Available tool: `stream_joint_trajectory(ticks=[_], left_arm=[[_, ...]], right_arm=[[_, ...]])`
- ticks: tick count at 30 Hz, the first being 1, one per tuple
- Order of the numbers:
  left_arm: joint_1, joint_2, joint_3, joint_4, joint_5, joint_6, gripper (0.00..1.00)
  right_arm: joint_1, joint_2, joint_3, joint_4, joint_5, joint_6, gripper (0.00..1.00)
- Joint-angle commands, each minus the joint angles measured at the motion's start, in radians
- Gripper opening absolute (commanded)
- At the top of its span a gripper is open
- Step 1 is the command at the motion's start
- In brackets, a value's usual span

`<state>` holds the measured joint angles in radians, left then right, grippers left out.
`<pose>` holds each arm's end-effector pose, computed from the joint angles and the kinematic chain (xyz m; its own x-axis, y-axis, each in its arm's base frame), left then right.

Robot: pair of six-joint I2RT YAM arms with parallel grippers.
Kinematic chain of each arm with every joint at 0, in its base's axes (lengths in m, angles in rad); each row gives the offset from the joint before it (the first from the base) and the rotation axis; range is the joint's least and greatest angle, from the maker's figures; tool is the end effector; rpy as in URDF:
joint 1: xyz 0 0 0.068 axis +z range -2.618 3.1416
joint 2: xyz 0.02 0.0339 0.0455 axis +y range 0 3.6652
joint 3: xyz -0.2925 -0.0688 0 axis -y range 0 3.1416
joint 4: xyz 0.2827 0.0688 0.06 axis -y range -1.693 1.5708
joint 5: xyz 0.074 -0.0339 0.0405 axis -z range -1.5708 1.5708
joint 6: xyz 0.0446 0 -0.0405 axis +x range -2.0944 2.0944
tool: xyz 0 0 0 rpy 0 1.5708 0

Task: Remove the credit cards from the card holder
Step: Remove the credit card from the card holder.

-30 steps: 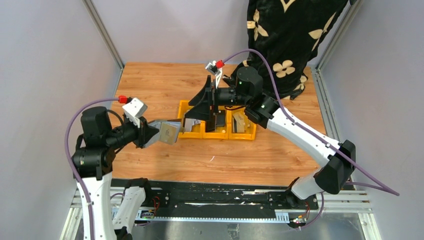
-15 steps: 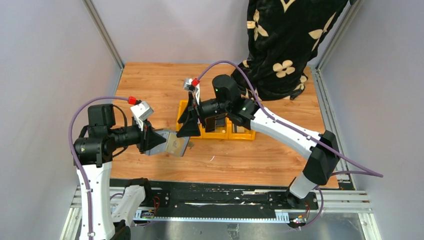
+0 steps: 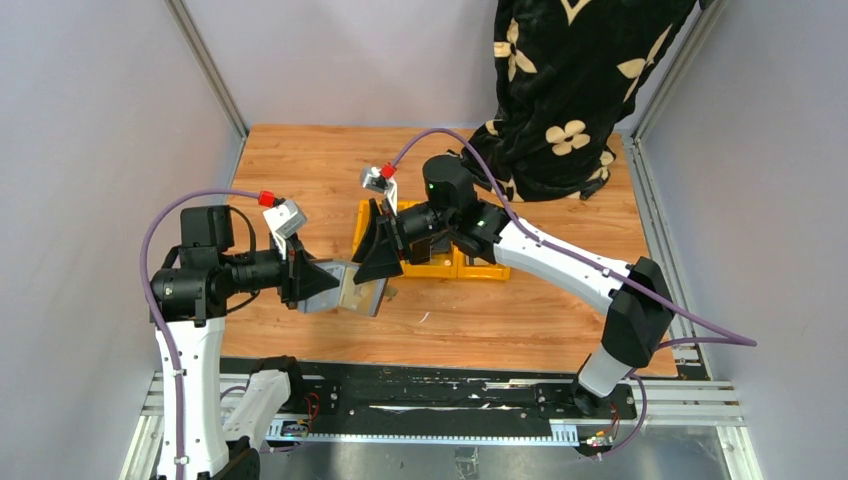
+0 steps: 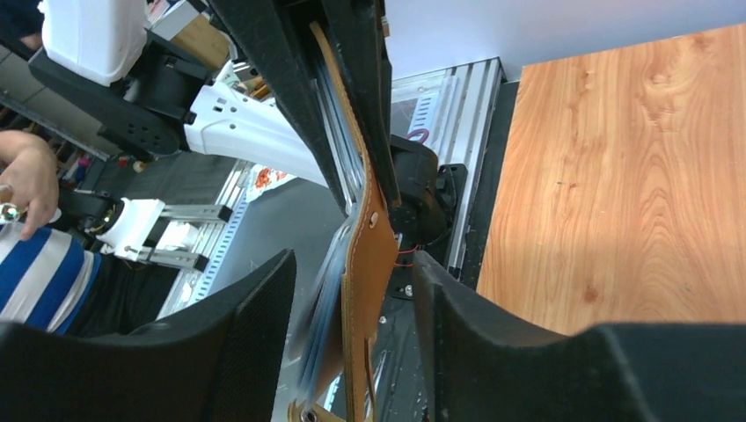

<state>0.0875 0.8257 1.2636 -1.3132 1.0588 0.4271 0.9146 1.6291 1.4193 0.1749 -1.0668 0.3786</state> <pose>0.1166 -0.0288 0.4291 -0.4833 0.1613 -0.8604 0.7843 0.5164 -0.3437 0.2262 0.3578 0.4020 -0.3586 -0.1731 -0.9173 -0.8438 -0.3603 0.3978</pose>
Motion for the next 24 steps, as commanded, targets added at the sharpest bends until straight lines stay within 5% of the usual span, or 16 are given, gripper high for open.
stream_joint_trajectory(ticks=[1, 6, 14, 17, 18, 22, 24], left_arm=[[-0.006, 0.009, 0.008, 0.005, 0.07, -0.04, 0.0], [-0.006, 0.021, 0.006, 0.005, 0.1, -0.073, 0.0], [-0.006, 0.021, 0.002, 0.006, 0.139, -0.096, 0.0], [-0.008, 0.011, 0.0, 0.005, 0.143, -0.102, 0.0], [-0.008, 0.011, -0.001, 0.005, 0.142, -0.105, 0.03], [-0.008, 0.011, -0.035, 0.004, 0.153, -0.117, 0.46], [-0.008, 0.004, -0.051, 0.005, 0.158, -0.112, 0.51]], right_arm=[[0.022, 0.026, -0.014, 0.018, -0.08, 0.036, 0.49], [0.033, 0.018, -0.074, 0.123, -0.18, 0.093, 0.44], [0.031, 0.01, -0.067, 0.103, -0.196, 0.085, 0.02], [0.02, -0.009, -0.08, 0.114, -0.212, 0.092, 0.0], [0.017, -0.018, -0.086, 0.139, -0.218, 0.108, 0.0], [-0.005, -0.061, -0.138, 0.284, -0.236, 0.208, 0.0], [-0.013, -0.076, -0.149, 0.294, -0.24, 0.221, 0.0]])
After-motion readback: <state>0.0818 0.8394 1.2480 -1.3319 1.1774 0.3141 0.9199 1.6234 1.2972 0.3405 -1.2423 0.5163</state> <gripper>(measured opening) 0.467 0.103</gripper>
